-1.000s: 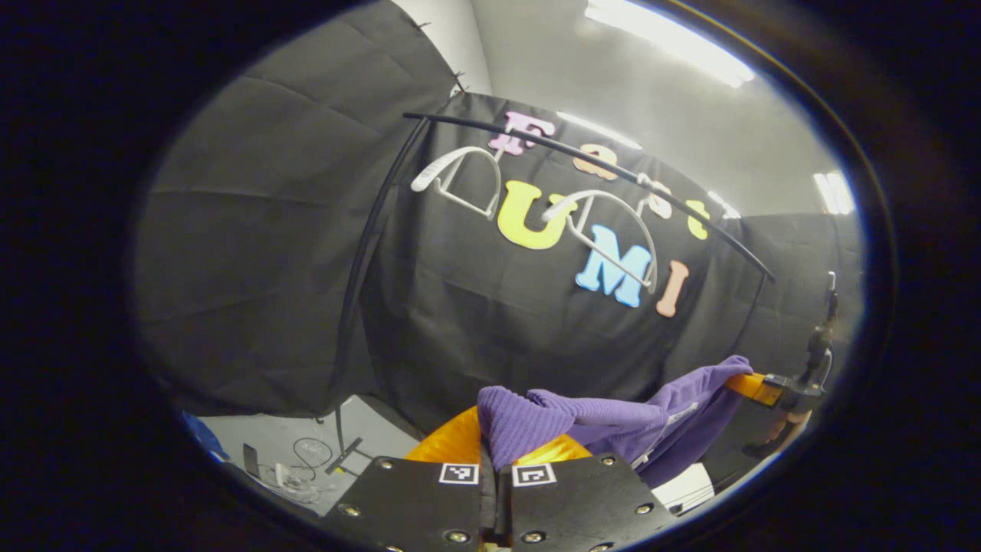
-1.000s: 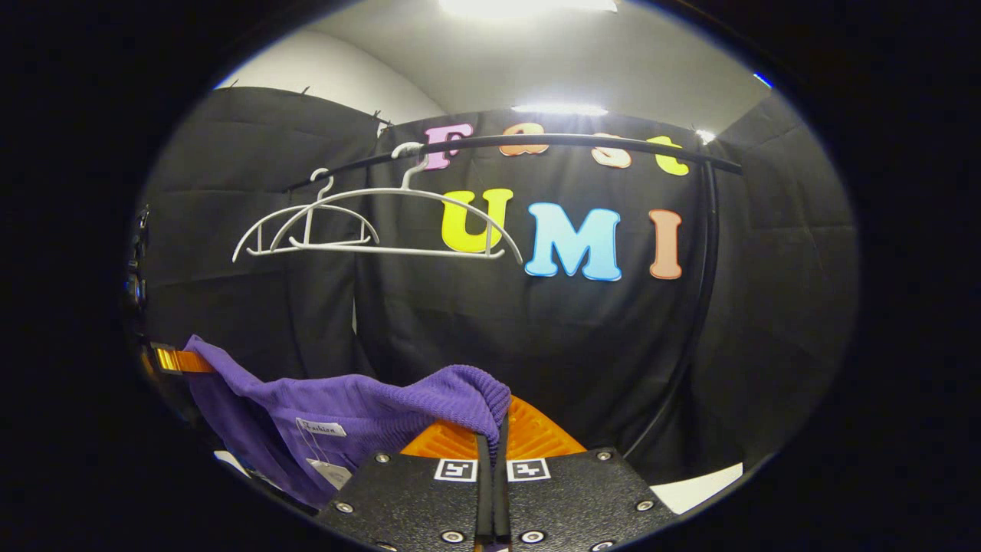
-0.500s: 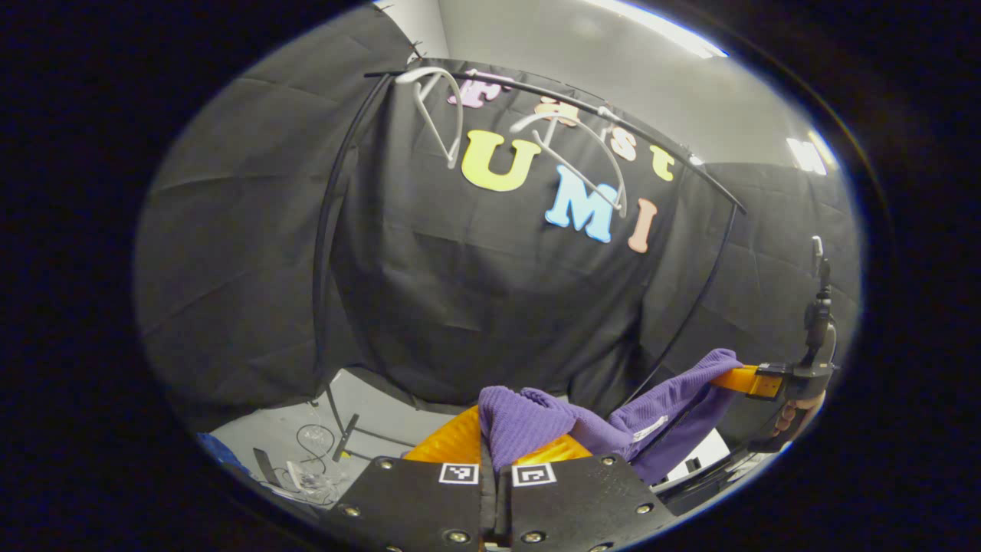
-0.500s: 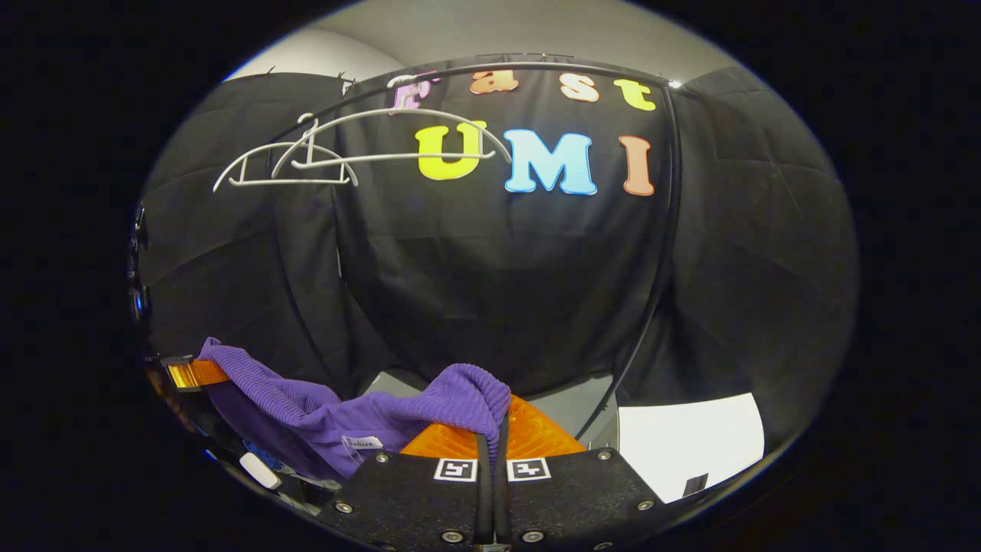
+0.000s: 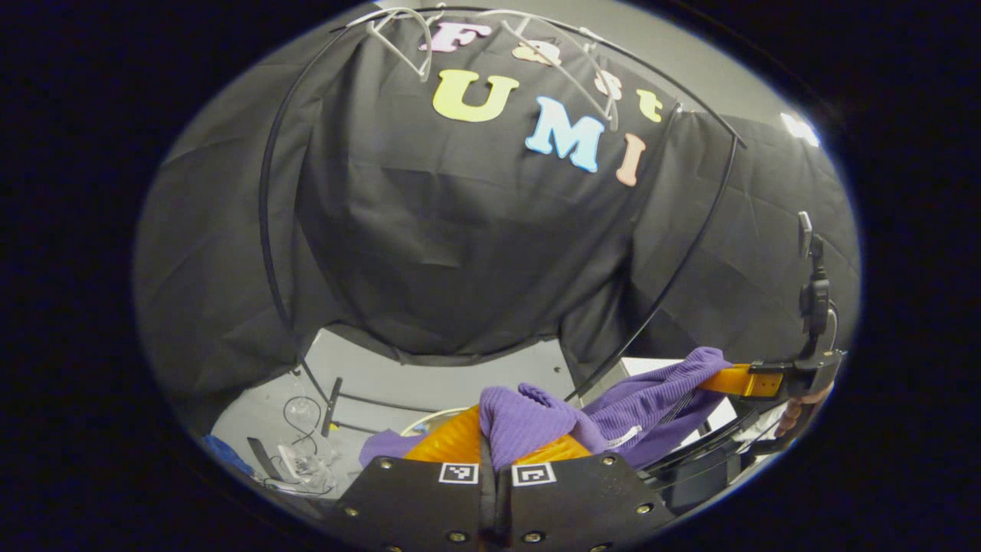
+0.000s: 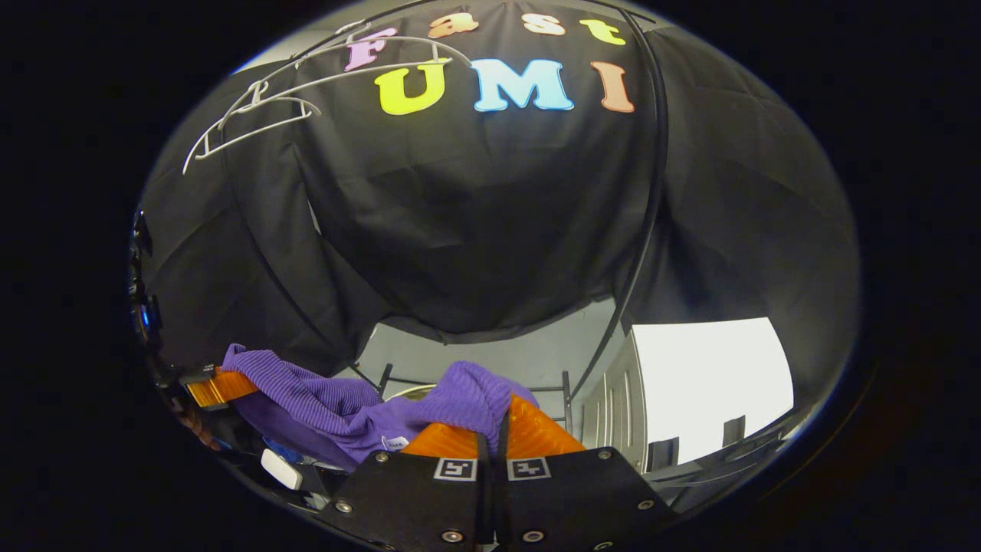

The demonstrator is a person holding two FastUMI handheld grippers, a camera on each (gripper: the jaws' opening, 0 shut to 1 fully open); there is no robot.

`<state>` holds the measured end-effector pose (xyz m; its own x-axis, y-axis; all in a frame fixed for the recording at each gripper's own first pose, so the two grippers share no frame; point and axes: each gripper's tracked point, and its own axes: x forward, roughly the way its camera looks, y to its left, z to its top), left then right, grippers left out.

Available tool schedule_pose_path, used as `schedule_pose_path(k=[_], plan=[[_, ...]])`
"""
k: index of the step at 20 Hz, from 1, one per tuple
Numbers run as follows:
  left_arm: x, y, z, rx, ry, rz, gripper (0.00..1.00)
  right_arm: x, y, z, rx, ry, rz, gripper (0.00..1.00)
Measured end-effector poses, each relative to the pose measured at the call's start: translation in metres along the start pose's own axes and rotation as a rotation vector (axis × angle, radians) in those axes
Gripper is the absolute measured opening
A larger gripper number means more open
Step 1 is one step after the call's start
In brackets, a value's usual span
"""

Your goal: Grasp the clothes on the hanger with both hands and then place them into the laundry hamper below.

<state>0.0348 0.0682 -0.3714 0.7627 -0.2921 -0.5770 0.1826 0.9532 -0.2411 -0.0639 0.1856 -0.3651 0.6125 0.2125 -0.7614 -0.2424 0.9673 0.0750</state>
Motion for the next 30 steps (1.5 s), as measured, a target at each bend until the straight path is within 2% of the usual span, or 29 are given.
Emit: schedule_pose_path(k=[1,2,4,5,8,9,10,11,13,14,20,25,26,27,28,30], plan=[[0.009,0.001,-0.005,0.010,0.025,0.007,0.05,0.008,-0.001,-0.010,-0.002,0.024,-0.005,0.00],[0.015,0.001,-0.009,0.020,0.044,0.008,0.01,0.012,0.001,-0.021,-0.001,0.049,-0.008,0.00],[0.030,0.007,-0.015,0.051,0.063,0.013,0.01,0.024,0.003,-0.043,0.021,0.102,-0.006,0.00],[0.037,0.011,-0.020,0.071,0.073,0.017,0.06,0.028,0.005,-0.054,0.036,0.127,-0.004,0.00],[0.054,0.013,-0.034,0.100,0.101,0.011,0.01,0.043,0.012,-0.073,0.051,0.177,-0.006,0.00],[0.060,0.012,-0.036,0.102,0.109,0.008,0.05,0.045,0.013,-0.075,0.045,0.183,-0.009,0.00],[0.064,0.012,-0.039,0.103,0.116,0.008,0.01,0.047,0.014,-0.077,0.042,0.190,-0.012,0.01],[0.067,0.013,-0.041,0.107,0.124,0.008,0.05,0.048,0.014,-0.078,0.043,0.194,-0.013,0.01],[0.072,0.015,-0.044,0.120,0.133,0.010,0.05,0.051,0.015,-0.077,0.054,0.199,-0.013,0.02],[0.070,0.017,-0.045,0.125,0.135,0.013,0.01,0.051,0.015,-0.078,0.059,0.204,-0.016,0.02],[0.066,0.019,-0.046,0.117,0.154,0.022,0.01,0.047,0.017,-0.075,0.062,0.222,-0.016,0.02],[0.054,0.022,-0.049,0.167,0.168,0.013,0.09,0.036,0.017,-0.080,0.100,0.257,0.003,0.13],[0.049,0.023,-0.047,0.169,0.171,0.013,0.12,0.030,0.015,-0.081,0.095,0.269,0.008,0.18],[0.047,0.023,-0.044,0.169,0.165,0.012,0.34,0.024,0.016,-0.079,0.095,0.270,0.026,0.29],[0.043,0.023,-0.040,0.166,0.155,0.008,0.41,0.021,0.017,-0.075,0.096,0.264,0.041,0.36],[0.035,0.018,-0.034,0.169,0.137,0.008,0.69,0.010,0.015,-0.068,0.090,0.255,0.068,0.72]])
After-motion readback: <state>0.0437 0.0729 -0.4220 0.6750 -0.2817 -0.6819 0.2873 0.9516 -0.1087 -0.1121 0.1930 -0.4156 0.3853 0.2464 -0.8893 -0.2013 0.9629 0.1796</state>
